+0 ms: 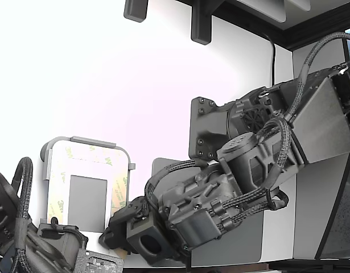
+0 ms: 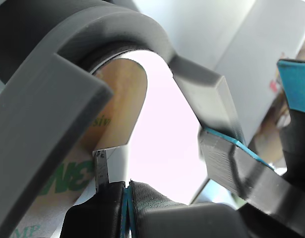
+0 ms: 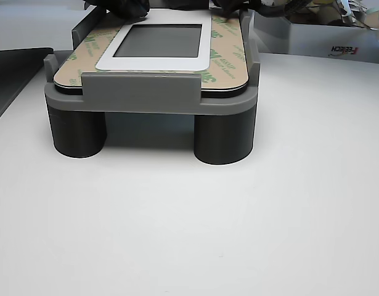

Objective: Peel off protective film from adhesive tape.

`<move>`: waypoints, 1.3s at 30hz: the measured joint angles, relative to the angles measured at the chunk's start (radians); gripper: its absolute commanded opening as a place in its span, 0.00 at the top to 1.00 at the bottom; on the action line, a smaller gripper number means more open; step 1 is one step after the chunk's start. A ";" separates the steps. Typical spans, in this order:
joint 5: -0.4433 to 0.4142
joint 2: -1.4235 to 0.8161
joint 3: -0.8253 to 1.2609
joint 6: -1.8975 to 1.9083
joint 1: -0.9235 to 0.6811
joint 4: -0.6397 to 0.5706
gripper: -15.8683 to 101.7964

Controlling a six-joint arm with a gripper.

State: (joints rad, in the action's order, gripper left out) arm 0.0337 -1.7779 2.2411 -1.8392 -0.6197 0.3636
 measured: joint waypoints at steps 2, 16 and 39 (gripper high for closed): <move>0.002 -0.005 0.006 -0.002 0.005 -0.005 0.92; -0.002 -0.018 -0.017 -0.021 0.023 0.061 0.89; -0.130 -0.445 -0.130 0.195 0.140 0.663 0.05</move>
State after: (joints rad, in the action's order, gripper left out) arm -0.0966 -2.2227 2.1108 -1.6444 -0.4801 1.0262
